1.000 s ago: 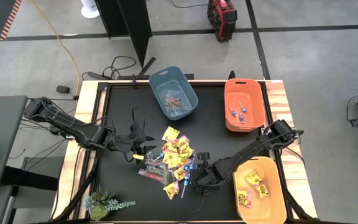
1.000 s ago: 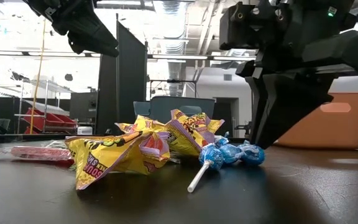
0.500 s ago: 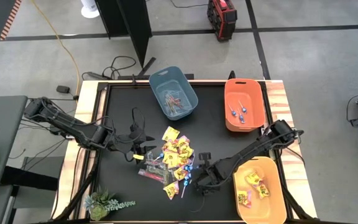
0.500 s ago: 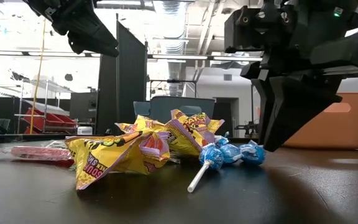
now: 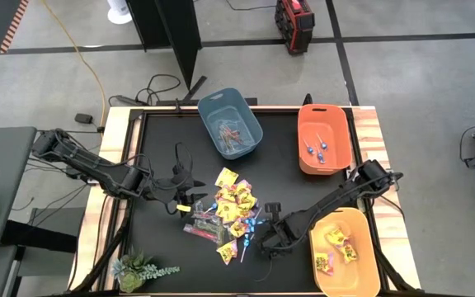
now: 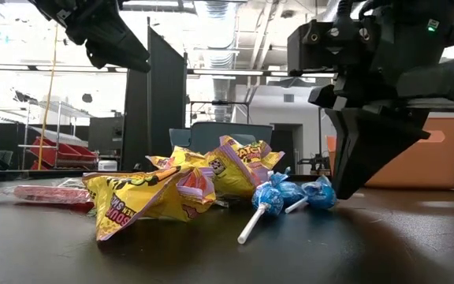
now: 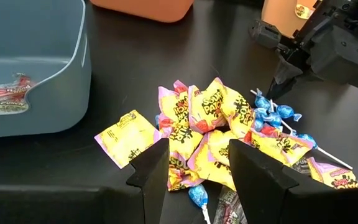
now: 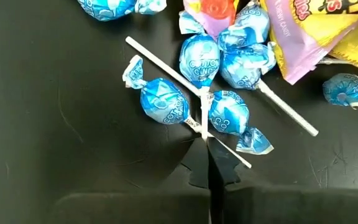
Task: Sort candy
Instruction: Put the blue candy into the orange bin
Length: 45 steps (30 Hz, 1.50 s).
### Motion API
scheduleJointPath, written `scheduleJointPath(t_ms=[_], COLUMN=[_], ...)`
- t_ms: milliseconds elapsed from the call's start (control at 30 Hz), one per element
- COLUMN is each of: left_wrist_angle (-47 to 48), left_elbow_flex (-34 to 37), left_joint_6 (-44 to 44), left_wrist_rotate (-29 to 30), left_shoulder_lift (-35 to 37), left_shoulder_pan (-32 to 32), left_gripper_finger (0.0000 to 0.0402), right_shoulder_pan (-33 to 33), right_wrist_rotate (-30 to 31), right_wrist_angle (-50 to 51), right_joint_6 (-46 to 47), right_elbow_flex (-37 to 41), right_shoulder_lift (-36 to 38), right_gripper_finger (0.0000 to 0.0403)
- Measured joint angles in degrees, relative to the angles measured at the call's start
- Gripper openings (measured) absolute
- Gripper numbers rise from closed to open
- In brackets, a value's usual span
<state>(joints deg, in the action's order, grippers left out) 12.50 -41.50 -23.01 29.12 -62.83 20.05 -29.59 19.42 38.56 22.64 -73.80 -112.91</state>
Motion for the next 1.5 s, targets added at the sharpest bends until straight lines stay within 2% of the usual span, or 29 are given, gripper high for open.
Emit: scheduleJointPath(t_ms=[267, 1000, 1367, 1500], left_wrist_angle=[0.16, 0.10, 0.09, 0.10], left_elbow_flex=[0.02, 0.02, 0.02, 0.02], left_joint_6=[-0.03, -0.08, -0.08, -0.08], left_wrist_rotate=[0.00, 0.00, 0.00, 0.00], left_shoulder_lift=[0.00, 0.00, 0.00, 0.00], left_shoulder_pan=[0.00, 0.00, 0.00, 0.00], left_gripper_finger=[0.0160, 0.0160, 0.0160, 0.0160], right_shoulder_pan=[-0.43, -1.33, -1.53, -1.51], right_wrist_rotate=[1.72, 6.21, 7.92, 10.60], right_wrist_angle=[0.46, 11.73, 24.97, 27.45], right_joint_6=[-0.15, 0.40, 11.91, 16.31], right_elbow_flex=[-0.22, -7.80, -8.48, -8.48], right_shoulder_lift=[0.16, 0.25, 0.25, 0.25], right_gripper_finger=[0.0001, 0.0000, 0.0000, 0.0000])
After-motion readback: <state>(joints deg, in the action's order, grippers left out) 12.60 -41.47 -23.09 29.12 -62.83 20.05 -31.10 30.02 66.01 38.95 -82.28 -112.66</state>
